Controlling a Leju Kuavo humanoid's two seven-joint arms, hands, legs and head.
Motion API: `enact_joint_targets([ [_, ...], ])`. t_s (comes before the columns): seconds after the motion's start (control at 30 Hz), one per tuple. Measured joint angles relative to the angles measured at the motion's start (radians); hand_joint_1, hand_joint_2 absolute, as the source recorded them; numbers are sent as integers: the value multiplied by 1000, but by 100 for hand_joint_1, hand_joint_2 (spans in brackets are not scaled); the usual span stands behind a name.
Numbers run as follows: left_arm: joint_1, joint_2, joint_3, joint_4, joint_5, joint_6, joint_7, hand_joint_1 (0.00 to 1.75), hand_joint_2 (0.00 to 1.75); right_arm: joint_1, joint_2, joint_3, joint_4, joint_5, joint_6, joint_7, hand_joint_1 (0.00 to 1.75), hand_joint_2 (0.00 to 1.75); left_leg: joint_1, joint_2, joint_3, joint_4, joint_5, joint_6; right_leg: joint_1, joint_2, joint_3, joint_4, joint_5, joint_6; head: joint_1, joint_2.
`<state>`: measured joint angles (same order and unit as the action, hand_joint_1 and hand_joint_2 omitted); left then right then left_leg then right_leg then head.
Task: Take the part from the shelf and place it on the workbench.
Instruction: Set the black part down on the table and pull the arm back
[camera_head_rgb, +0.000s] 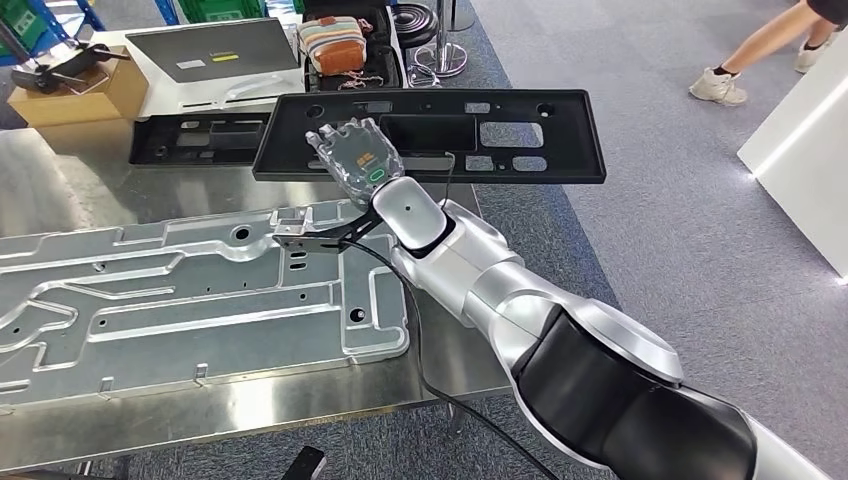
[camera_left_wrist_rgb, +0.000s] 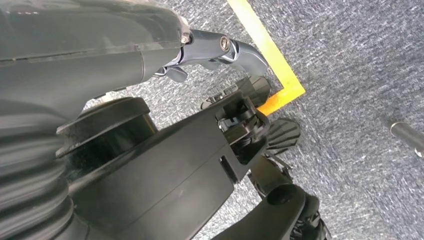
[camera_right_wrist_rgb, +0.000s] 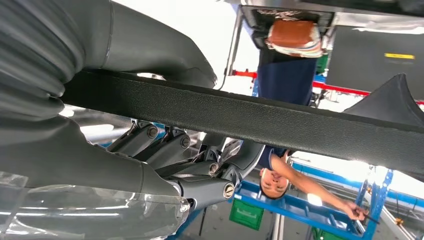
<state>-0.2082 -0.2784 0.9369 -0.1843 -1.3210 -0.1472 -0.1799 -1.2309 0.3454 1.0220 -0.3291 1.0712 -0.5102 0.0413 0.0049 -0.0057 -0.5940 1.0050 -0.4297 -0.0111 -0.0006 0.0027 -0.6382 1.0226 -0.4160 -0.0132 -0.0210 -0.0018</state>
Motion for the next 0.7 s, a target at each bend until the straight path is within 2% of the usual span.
enact_joint_targets([
  [0.13, 7, -6, -9, 0, -6, 3, -3, 0, 175, 3, 1, 39, -21, -34, -3, 12, 175, 175, 0, 0, 0, 0, 0, 0, 0, 0, 0, 0, 0, 0, 0, 0],
  [0.27, 13, -12, -14, 0, -10, 15, 8, 0, 175, -8, 2, 78, -26, -40, 17, 65, 175, 175, 0, 0, 0, 0, 0, 0, 0, 0, 0, 0, 0, 0, 0, 0],
  [0.43, 15, -14, -20, 0, -25, 20, 17, 0, 175, -85, 2, 115, -34, -55, 50, 142, 175, 175, 0, 0, 0, 0, 0, 0, 0, 0, 0, 0, 1, 1, 0, 0],
  [0.7, 5, -13, -42, 0, -39, -3, -1, 0, 175, -231, 2, 116, -62, -143, 26, 104, 175, 175, 0, 0, 0, 0, 0, 0, 0, 0, 0, 0, 1, 1, 0, 0],
])
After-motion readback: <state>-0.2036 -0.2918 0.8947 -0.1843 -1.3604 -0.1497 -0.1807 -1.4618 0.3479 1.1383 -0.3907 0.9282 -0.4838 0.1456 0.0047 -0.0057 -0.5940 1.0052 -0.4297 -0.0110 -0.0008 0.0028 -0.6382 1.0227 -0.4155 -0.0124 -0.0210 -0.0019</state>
